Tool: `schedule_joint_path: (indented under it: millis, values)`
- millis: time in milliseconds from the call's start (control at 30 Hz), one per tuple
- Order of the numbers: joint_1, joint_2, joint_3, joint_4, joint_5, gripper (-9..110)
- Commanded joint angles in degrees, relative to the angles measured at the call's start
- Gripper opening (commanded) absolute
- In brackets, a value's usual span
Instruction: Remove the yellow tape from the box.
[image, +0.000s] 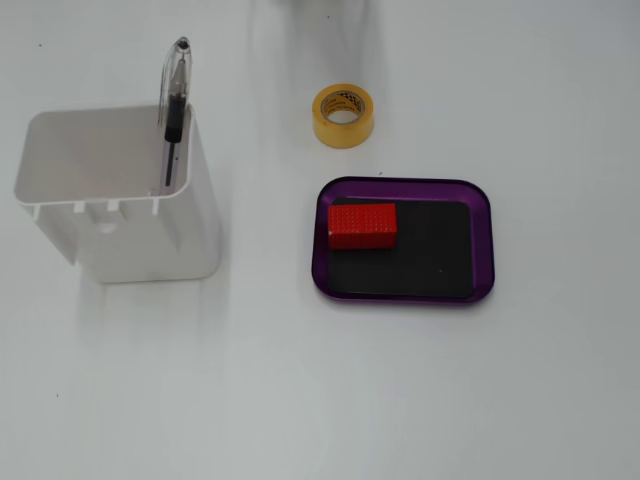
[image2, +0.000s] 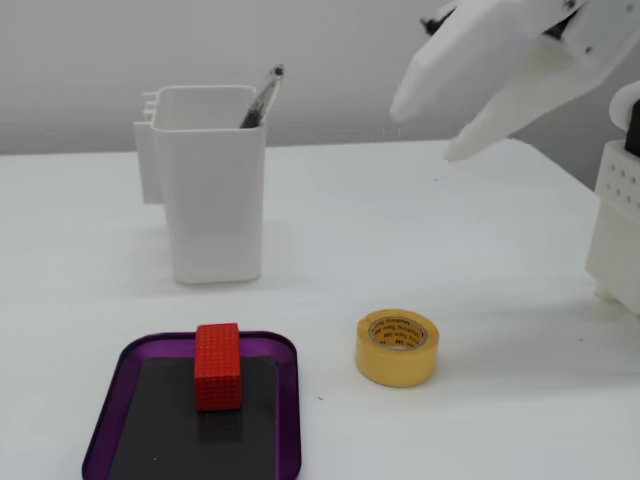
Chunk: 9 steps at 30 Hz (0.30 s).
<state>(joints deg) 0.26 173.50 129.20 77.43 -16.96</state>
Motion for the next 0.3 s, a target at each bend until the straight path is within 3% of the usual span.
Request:
schedule_joint_path:
  millis: [0,100,267]
  values:
    - [0.62,14.94,7.91,0.79,0.26,17]
    - [2.72,24.96,19.16,0.97,0.26,17]
    - [4.66,21.88,24.26,-0.09,2.55,17]
